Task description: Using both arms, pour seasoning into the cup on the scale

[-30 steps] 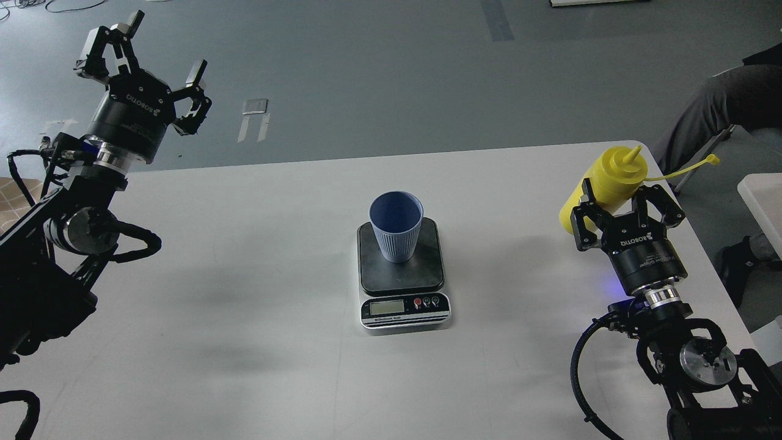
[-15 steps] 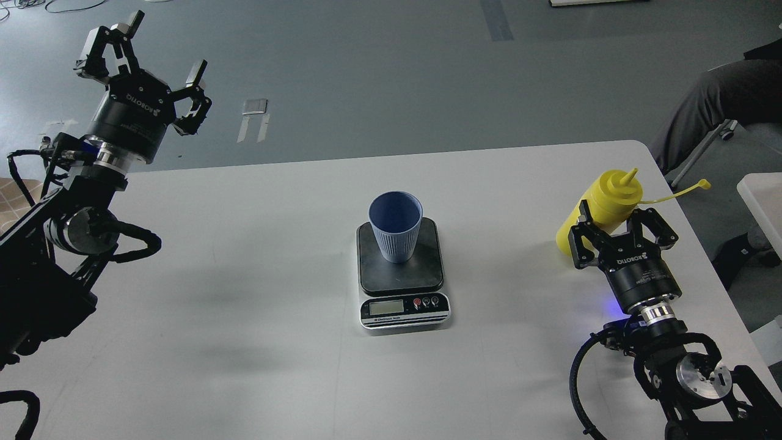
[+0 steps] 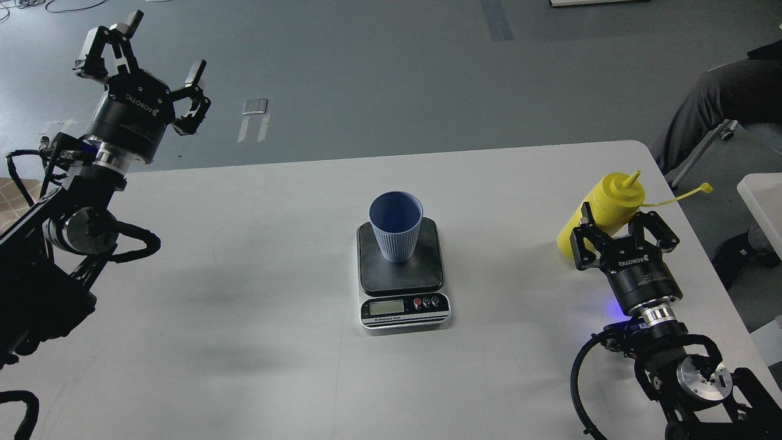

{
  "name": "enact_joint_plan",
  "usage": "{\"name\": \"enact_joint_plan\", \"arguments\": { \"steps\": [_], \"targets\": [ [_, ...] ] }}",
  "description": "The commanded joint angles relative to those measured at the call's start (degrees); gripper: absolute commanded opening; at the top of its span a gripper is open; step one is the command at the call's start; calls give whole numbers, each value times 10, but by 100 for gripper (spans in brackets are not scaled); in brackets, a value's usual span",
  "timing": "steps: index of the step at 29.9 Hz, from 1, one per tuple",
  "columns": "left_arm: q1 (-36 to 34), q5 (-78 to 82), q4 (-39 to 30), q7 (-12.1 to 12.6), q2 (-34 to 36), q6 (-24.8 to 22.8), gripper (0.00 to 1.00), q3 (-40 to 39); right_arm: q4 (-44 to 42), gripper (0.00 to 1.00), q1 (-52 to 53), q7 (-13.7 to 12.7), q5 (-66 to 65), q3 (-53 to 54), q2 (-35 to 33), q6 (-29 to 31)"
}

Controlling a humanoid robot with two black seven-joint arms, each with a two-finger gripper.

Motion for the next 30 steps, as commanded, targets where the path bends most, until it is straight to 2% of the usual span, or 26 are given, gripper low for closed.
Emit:
{"name": "enact_joint_plan", "arguments": {
  "steps": [1,2,3,21,30],
  "targets": [
    [0,0,0,-1,0,0,97,0,1,80,-1,0,1,0,0,0],
    [0,0,0,-1,0,0,97,0,1,89,-1,0,5,0,0,-2],
    [0,0,0,-1,0,0,97,0,1,92,-2,0,8,0,0,-4],
    [0,0,0,-1,1,0,97,0,37,96,-66,0,15,6,0,0],
    [0,0,0,-1,0,0,97,-1,96,96,-133,0,16,8,0,0]
  ]
}}
